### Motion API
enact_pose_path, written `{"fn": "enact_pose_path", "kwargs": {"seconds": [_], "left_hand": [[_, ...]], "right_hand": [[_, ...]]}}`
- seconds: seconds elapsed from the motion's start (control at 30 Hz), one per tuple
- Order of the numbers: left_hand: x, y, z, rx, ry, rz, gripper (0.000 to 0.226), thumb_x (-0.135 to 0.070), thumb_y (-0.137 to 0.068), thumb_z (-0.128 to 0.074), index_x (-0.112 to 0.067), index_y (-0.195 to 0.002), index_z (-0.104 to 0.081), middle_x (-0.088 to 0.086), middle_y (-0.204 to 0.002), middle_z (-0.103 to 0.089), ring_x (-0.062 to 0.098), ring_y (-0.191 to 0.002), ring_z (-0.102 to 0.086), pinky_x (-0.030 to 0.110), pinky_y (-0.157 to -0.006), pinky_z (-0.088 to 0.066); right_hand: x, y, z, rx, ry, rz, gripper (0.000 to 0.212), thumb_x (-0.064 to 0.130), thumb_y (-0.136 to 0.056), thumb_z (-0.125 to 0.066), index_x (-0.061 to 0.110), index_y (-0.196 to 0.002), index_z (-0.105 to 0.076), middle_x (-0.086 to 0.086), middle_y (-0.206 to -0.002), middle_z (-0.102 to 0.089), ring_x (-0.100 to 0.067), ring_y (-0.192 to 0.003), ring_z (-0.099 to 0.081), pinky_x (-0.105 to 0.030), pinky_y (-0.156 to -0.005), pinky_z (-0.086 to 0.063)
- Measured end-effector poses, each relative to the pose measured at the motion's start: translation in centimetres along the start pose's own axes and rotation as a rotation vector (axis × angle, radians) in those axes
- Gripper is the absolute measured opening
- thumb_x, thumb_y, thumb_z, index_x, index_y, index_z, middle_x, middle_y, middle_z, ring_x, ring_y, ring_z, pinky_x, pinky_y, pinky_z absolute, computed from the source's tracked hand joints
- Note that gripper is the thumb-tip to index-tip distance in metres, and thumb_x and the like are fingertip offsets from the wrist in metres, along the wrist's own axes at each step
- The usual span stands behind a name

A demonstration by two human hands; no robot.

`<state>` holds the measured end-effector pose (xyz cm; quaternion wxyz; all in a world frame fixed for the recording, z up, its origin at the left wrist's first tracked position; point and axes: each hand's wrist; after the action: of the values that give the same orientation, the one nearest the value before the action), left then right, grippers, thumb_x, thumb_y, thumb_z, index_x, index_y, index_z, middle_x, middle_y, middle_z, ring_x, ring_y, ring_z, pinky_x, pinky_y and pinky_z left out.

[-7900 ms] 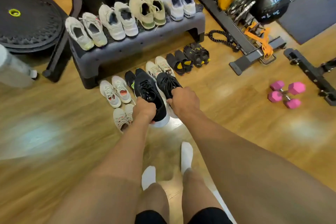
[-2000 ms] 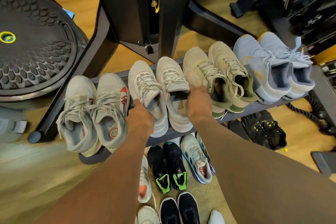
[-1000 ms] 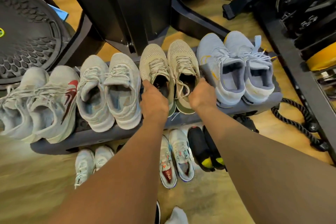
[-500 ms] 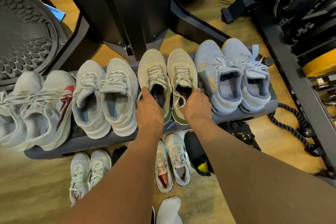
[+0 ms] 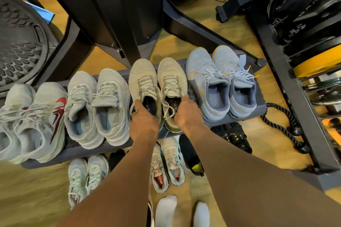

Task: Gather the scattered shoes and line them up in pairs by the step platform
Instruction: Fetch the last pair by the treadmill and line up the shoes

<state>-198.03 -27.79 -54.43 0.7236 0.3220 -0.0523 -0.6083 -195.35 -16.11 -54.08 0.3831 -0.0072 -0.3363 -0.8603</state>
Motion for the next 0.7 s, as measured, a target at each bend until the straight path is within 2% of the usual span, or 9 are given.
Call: {"fn": "enact_pose_path", "kwargs": {"seconds": [0.1, 0.17, 0.23, 0.3, 0.37, 0.47, 0.53, 0.6, 0.7], "left_hand": [[-2.4, 1.2, 0.4, -0.139, -0.15, 0.037, 0.066, -0.024, -0.089, -0.056, -0.011, -0.145, -0.023, 0.02, -0.144, -0.034, 0.041, -0.128, -0.035, 0.048, -0.099, -0.031], [-5.3, 2.3, 0.3, -0.246, -0.162, -0.073, 0.07, -0.026, -0.086, -0.059, -0.011, -0.146, -0.024, 0.02, -0.142, -0.034, 0.039, -0.124, -0.038, 0.048, -0.097, -0.033], [-8.6, 3.2, -0.4, -0.283, -0.082, -0.254, 0.066, -0.029, -0.087, -0.057, -0.012, -0.145, -0.029, 0.017, -0.135, -0.041, 0.037, -0.117, -0.046, 0.047, -0.09, -0.039], [-11.6, 3.5, -1.6, -0.155, 0.073, -0.306, 0.058, -0.029, -0.089, -0.055, -0.013, -0.141, -0.035, 0.016, -0.131, -0.047, 0.036, -0.116, -0.049, 0.045, -0.088, -0.042], [-13.5, 3.3, -3.4, 0.056, 0.188, -0.213, 0.051, -0.031, -0.09, -0.055, -0.01, -0.134, -0.042, 0.018, -0.13, -0.05, 0.039, -0.118, -0.05, 0.043, -0.09, -0.042], [-15.3, 3.3, -6.5, 0.279, 0.12, -0.108, 0.05, -0.031, -0.091, -0.057, -0.004, -0.131, -0.043, 0.021, -0.134, -0.05, 0.038, -0.124, -0.049, 0.039, -0.095, -0.041], [-15.8, 3.5, -8.2, 0.287, 0.077, -0.076, 0.048, -0.022, -0.092, -0.056, -0.001, -0.132, -0.039, 0.023, -0.137, -0.047, 0.039, -0.127, -0.046, 0.04, -0.097, -0.04], [-16.0, 3.6, -9.5, 0.241, 0.09, -0.053, 0.044, -0.012, -0.092, -0.052, 0.0, -0.132, -0.037, 0.026, -0.136, -0.047, 0.042, -0.125, -0.047, 0.043, -0.097, -0.039], [-15.8, 3.9, -10.6, 0.18, 0.138, -0.023, 0.045, -0.01, -0.091, -0.052, -0.003, -0.133, -0.037, 0.026, -0.131, -0.052, 0.042, -0.122, -0.05, 0.043, -0.094, -0.041]], "right_hand": [[-0.3, -0.2, 2.1, -0.046, -0.085, 0.078, 0.041, 0.013, -0.089, -0.059, 0.005, -0.127, -0.047, -0.016, -0.126, -0.055, -0.035, -0.117, -0.053, -0.039, -0.089, -0.044], [-0.8, -0.5, 3.9, -0.12, -0.173, 0.167, 0.038, 0.012, -0.089, -0.055, 0.006, -0.127, -0.052, -0.016, -0.125, -0.058, -0.035, -0.117, -0.052, -0.039, -0.092, -0.043], [-2.0, -0.8, 6.1, -0.222, -0.294, 0.224, 0.041, 0.008, -0.088, -0.052, 0.007, -0.129, -0.055, -0.015, -0.125, -0.059, -0.031, -0.118, -0.053, -0.037, -0.097, -0.041], [-4.3, -1.5, 8.1, -0.326, -0.328, 0.224, 0.043, 0.007, -0.087, -0.052, 0.009, -0.129, -0.056, -0.013, -0.126, -0.058, -0.029, -0.119, -0.051, -0.035, -0.101, -0.037], [-7.6, -2.4, 9.6, -0.402, -0.237, 0.177, 0.044, 0.01, -0.087, -0.053, 0.014, -0.132, -0.053, -0.011, -0.129, -0.052, -0.029, -0.121, -0.046, -0.036, -0.1, -0.034], [-12.8, -3.6, 10.9, -0.478, -0.076, 0.064, 0.051, 0.017, -0.088, -0.056, 0.019, -0.138, -0.045, -0.01, -0.135, -0.045, -0.03, -0.123, -0.043, -0.042, -0.099, -0.036], [-15.6, -4.3, 10.8, -0.456, 0.017, -0.015, 0.058, 0.017, -0.088, -0.057, 0.017, -0.143, -0.037, -0.01, -0.141, -0.04, -0.031, -0.126, -0.04, -0.045, -0.1, -0.037], [-17.8, -5.1, 10.1, -0.345, -0.028, -0.135, 0.063, 0.014, -0.089, -0.057, 0.012, -0.145, -0.029, -0.011, -0.146, -0.035, -0.033, -0.13, -0.038, -0.047, -0.102, -0.037], [-19.4, -6.1, 8.8, -0.175, -0.199, -0.28, 0.045, 0.011, -0.093, -0.052, 0.007, -0.136, -0.039, -0.015, -0.137, -0.048, -0.035, -0.124, -0.047, -0.043, -0.094, -0.041]]}}
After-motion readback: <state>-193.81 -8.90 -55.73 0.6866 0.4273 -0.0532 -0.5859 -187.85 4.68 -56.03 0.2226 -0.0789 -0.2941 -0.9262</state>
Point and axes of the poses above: each hand's wrist, its own y-axis away from the middle knuckle, its own z-axis out of the back of the hand, x = y × z
